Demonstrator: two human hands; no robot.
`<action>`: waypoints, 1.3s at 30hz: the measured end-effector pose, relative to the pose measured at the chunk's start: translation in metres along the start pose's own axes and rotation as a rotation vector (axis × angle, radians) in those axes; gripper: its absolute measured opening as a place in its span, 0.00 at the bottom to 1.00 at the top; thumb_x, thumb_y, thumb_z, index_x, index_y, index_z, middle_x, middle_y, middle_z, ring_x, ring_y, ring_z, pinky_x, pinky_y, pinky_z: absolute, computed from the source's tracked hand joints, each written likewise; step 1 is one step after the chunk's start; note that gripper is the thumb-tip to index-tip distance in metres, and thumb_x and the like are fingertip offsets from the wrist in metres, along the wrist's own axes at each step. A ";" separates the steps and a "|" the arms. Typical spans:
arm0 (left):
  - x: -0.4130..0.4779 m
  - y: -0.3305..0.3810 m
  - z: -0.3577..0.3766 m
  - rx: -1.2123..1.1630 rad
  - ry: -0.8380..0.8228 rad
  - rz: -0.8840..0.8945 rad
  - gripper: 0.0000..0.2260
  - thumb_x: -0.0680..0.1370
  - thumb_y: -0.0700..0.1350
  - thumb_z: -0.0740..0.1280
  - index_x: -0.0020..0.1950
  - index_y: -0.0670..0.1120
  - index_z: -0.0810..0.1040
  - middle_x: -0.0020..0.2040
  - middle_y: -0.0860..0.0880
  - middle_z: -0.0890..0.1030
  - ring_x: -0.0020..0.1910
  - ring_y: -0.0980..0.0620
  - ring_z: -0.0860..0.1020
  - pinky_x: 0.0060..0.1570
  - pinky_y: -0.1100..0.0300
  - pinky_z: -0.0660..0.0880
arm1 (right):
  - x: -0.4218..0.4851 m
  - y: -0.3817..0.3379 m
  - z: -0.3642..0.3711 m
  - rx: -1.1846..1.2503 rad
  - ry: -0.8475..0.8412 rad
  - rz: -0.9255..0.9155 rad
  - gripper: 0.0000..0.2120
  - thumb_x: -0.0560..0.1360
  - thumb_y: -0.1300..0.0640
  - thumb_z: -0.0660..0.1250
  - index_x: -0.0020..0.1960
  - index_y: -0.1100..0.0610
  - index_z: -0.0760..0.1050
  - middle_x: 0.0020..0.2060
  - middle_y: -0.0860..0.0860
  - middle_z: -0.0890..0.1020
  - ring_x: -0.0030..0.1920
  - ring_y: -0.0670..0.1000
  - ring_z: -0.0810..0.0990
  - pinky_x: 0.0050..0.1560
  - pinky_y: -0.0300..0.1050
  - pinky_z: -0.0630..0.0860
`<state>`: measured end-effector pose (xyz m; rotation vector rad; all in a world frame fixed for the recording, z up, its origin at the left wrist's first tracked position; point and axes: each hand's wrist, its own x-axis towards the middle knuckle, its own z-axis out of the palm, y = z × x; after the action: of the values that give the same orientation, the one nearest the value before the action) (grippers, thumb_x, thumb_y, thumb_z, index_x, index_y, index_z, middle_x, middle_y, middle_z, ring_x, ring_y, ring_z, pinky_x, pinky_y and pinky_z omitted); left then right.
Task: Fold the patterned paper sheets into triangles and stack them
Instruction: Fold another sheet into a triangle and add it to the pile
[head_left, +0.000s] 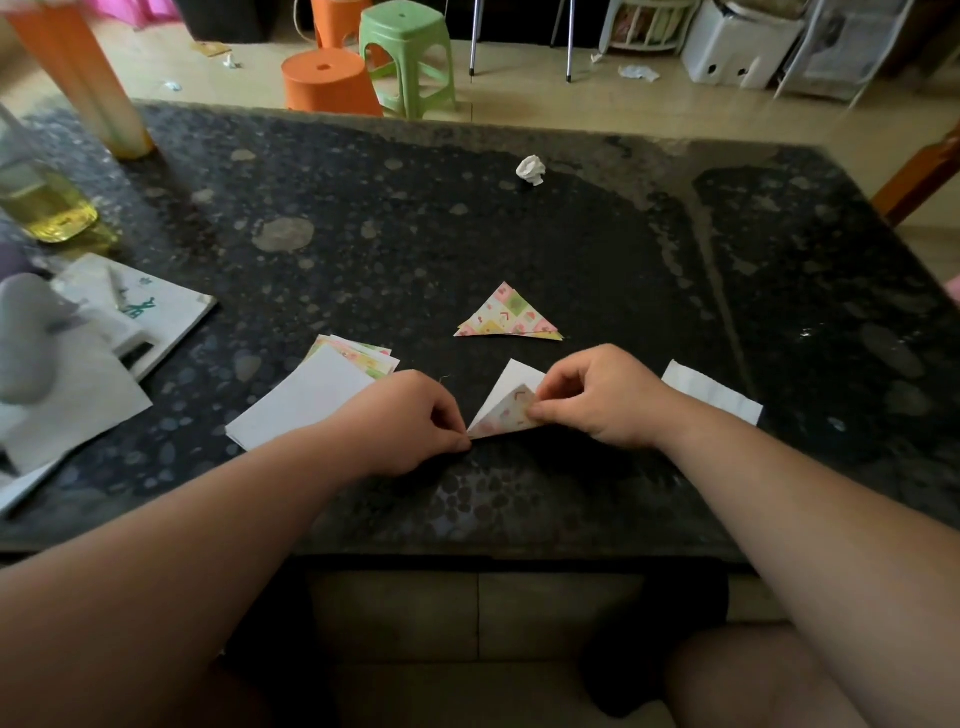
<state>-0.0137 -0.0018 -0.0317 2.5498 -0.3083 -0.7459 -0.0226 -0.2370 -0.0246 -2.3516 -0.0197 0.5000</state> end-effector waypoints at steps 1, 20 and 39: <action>0.000 0.000 0.000 -0.004 0.000 -0.005 0.03 0.76 0.53 0.75 0.46 0.56 0.85 0.43 0.58 0.83 0.42 0.60 0.79 0.39 0.66 0.74 | 0.001 0.002 0.000 0.014 0.006 0.032 0.02 0.74 0.52 0.78 0.43 0.49 0.86 0.39 0.43 0.86 0.43 0.41 0.83 0.44 0.36 0.74; -0.036 0.028 0.030 0.309 0.203 0.195 0.26 0.79 0.59 0.66 0.75 0.52 0.69 0.72 0.50 0.68 0.72 0.48 0.65 0.72 0.51 0.67 | 0.022 -0.010 0.024 -0.131 0.102 0.176 0.06 0.78 0.53 0.72 0.43 0.49 0.81 0.42 0.46 0.83 0.45 0.46 0.80 0.46 0.46 0.77; -0.042 0.044 0.085 0.452 0.084 0.289 0.41 0.82 0.66 0.55 0.83 0.44 0.43 0.83 0.39 0.39 0.81 0.40 0.37 0.80 0.44 0.40 | 0.022 -0.018 0.031 -0.217 0.091 0.220 0.03 0.80 0.50 0.68 0.48 0.47 0.79 0.46 0.44 0.81 0.54 0.50 0.80 0.63 0.58 0.77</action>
<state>-0.0990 -0.0573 -0.0548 2.8477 -0.8824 -0.4985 -0.0115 -0.2001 -0.0409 -2.6023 0.2412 0.5174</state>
